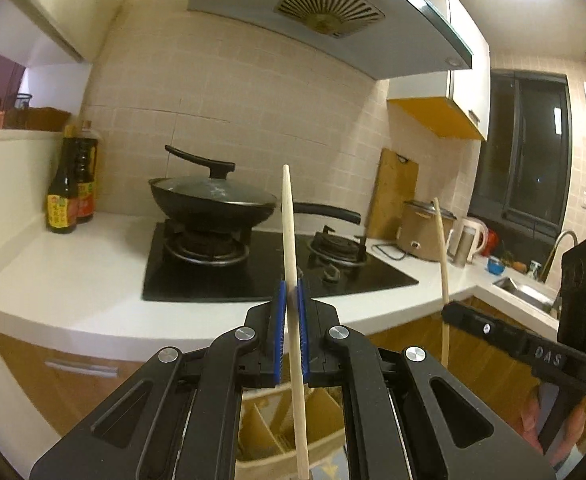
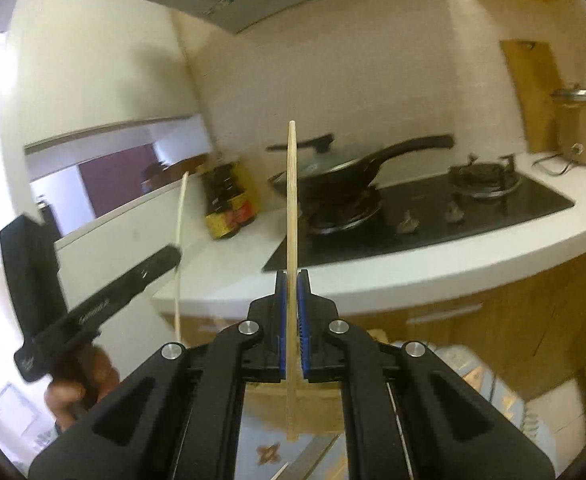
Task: Organize utensils
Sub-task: 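Lift both chopsticks over the beige basket and open both grippers to drop them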
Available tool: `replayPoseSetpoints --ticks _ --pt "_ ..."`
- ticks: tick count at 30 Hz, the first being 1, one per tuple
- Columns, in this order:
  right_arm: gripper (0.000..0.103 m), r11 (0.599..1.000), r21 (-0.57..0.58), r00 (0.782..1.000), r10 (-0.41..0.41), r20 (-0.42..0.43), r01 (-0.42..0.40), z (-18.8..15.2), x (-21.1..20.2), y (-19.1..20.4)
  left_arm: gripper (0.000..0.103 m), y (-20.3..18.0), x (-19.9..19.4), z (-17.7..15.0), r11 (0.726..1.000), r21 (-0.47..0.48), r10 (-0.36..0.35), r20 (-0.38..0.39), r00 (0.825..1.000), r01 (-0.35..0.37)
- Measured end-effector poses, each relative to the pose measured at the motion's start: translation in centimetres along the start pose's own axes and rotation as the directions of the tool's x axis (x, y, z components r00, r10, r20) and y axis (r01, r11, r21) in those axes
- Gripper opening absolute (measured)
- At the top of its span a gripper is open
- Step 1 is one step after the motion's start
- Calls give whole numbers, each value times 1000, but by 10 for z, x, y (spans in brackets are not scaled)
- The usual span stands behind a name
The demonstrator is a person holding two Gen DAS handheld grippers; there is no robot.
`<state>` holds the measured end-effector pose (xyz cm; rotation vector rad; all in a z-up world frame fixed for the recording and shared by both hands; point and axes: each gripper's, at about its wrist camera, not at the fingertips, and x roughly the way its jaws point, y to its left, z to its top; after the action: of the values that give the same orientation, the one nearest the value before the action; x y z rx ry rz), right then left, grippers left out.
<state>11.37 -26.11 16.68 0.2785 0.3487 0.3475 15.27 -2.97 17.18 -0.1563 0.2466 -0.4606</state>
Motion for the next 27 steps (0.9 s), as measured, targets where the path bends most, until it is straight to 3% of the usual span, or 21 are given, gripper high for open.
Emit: replayPoseSetpoints --ticks 8,14,27 --pt "4 997 29 997 -74 13 74 -6 45 -26 4 9 30 -21 998 27 56 90 994 -59" --pt "4 994 16 994 -108 -4 108 -20 68 -37 4 17 46 -39 995 46 89 75 993 -93" --pt "4 988 -55 990 -143 20 144 -45 75 -37 6 21 44 -57 995 57 76 76 994 -80"
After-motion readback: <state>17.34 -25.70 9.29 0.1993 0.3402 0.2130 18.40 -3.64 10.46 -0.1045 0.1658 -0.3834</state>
